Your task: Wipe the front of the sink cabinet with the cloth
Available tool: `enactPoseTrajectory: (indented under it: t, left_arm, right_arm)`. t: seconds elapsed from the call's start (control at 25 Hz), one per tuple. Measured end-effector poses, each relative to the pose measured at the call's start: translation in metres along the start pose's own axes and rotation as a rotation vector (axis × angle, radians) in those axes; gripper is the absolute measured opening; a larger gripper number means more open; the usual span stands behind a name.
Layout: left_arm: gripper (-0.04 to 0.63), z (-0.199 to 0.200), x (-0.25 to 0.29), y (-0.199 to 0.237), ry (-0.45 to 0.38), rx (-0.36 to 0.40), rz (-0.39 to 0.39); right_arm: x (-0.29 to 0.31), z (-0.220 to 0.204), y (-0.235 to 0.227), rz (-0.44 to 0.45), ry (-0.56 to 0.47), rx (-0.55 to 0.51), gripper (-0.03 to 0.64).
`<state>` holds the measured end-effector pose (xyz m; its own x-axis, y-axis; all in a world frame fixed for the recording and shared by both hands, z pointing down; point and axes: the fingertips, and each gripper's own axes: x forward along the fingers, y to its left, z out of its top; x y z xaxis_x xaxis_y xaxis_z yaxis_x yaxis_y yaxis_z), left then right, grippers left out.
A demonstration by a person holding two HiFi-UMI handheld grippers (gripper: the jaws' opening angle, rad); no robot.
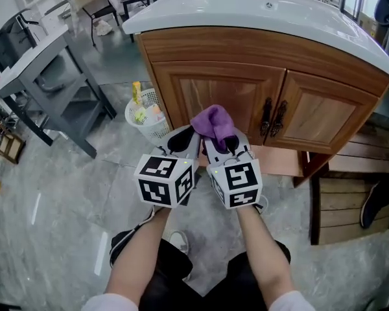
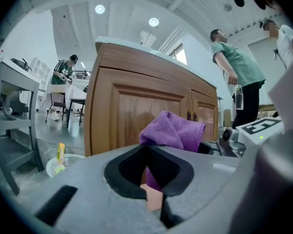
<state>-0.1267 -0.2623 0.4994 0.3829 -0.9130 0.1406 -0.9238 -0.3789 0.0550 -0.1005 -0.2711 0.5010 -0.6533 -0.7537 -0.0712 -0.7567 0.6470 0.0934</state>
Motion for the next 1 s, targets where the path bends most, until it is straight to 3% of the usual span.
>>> enactPoseTrajectory:
  t: [0.4, 0.56, 0.72, 1.0]
  left_arm:
    - [0.006, -0.014, -0.03, 0.081, 0.005, 0.002, 0.156]
    - [0.006, -0.012, -0.03, 0.087, -0.007, -0.019, 0.156]
    - [0.006, -0.015, -0.028, 0.09, 0.005, 0.031, 0.162]
    - [0.006, -0.017, -0.024, 0.088, 0.014, 0.041, 0.147]
  right_arm:
    - [0.054, -0.026, 0.052, 0.047, -0.033, 0.058, 0.078]
    - [0.068, -0.038, 0.067, 0.057, -0.052, 0.071, 0.078]
    - [0.081, -0.048, 0.075, 0.078, -0.046, 0.083, 0.078]
    - [0.081, -0.05, 0.068, 0.057, -0.038, -0.01, 0.078]
